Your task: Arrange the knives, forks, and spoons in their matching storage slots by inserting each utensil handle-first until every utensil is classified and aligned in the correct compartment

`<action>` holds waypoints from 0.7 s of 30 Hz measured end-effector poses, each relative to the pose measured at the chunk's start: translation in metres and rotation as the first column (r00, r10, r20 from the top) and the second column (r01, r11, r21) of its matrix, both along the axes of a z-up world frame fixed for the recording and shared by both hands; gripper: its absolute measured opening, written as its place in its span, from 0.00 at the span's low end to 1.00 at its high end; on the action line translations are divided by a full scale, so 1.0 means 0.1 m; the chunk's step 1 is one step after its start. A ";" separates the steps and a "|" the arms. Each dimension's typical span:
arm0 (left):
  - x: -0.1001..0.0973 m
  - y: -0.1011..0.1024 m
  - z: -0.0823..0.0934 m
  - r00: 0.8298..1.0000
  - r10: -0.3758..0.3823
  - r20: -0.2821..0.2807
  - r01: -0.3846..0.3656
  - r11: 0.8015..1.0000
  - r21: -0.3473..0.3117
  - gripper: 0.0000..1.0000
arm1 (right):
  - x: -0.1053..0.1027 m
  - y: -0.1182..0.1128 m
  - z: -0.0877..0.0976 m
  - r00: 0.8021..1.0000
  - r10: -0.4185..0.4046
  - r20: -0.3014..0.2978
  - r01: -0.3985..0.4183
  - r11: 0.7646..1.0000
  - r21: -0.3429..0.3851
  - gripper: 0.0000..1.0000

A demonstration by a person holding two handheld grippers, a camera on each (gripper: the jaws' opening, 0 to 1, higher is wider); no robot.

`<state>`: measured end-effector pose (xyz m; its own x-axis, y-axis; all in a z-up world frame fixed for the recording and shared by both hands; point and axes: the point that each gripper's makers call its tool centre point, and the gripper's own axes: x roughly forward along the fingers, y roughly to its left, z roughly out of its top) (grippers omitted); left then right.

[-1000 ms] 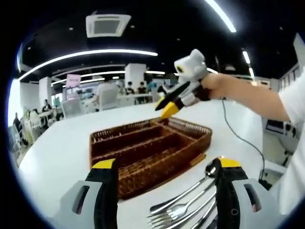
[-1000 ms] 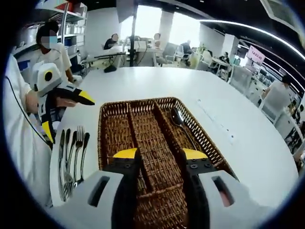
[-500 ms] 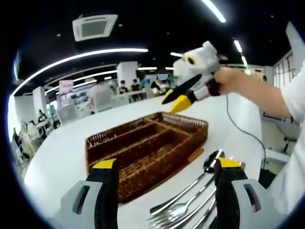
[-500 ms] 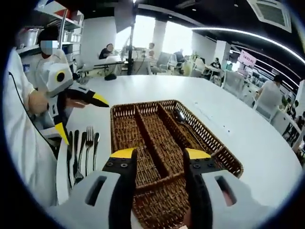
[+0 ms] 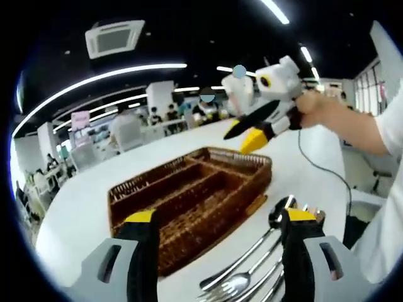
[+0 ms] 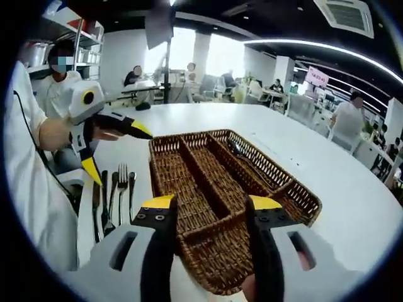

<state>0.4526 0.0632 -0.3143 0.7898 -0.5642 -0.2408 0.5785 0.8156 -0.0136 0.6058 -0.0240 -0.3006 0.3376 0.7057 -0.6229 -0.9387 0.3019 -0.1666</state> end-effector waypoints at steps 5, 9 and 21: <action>-0.01 -0.04 0.01 1.000 -0.008 0.005 0.008 1.000 0.015 0.77 | -0.26 -0.13 0.06 1.000 -0.025 0.017 0.024 0.998 0.059 0.49; -0.03 -0.09 0.00 1.000 -0.027 0.006 0.027 0.999 0.046 0.75 | -0.40 -0.21 0.10 0.998 -0.045 0.033 0.042 0.995 0.087 0.52; 0.00 -0.21 -0.01 0.997 -0.076 0.013 0.074 0.990 0.122 0.61 | -0.60 -0.41 0.09 0.995 -0.088 0.050 0.080 0.985 0.154 0.57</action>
